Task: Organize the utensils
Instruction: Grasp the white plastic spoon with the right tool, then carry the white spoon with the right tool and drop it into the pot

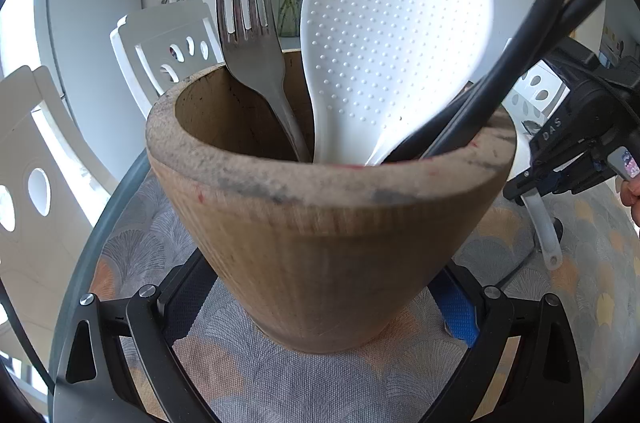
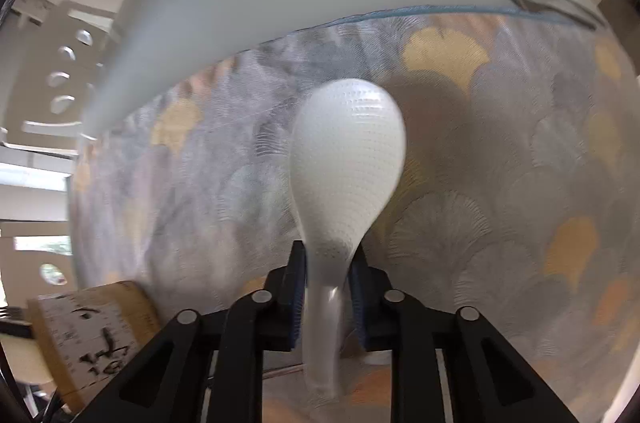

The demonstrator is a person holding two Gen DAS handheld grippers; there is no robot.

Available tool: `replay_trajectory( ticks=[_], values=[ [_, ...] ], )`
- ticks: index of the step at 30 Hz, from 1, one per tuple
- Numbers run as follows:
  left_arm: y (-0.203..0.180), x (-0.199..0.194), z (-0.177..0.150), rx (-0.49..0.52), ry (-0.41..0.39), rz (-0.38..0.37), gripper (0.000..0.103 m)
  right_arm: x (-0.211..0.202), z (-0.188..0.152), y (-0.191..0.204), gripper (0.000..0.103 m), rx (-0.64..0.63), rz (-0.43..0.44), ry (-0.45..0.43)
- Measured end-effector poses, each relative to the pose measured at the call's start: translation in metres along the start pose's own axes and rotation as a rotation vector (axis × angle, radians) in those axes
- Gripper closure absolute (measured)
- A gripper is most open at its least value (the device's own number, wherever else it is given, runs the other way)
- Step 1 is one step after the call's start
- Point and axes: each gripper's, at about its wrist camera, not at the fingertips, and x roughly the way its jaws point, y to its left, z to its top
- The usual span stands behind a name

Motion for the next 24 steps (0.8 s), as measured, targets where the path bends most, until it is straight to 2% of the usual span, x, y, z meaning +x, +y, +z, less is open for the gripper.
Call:
replay_trajectory(
  ticks=[2, 5, 10, 14, 24],
  values=[
    [0.0, 0.0, 0.0, 0.0, 0.0, 0.0, 0.005, -0.005, -0.001, -0.009, 0.096, -0.001, 0.036, -0.007],
    [0.0, 0.0, 0.0, 0.0, 0.0, 0.0, 0.005, -0.012, -0.01, -0.015, 0.096, -0.015, 0.09, -0.026],
    [0.0, 0.0, 0.0, 0.0, 0.0, 0.001, 0.005, -0.027, -0.034, 0.017, 0.096, -0.083, 0.118, -0.062],
    [0.0, -0.001, 0.0, 0.0, -0.001, 0.001, 0.005, -0.032, -0.03, 0.031, 0.096, -0.121, 0.159, -0.087],
    [0.0, -0.003, 0.0, 0.0, -0.008, 0.0, 0.005, -0.08, -0.044, 0.057, 0.096, -0.173, 0.324, -0.185]
  ],
)
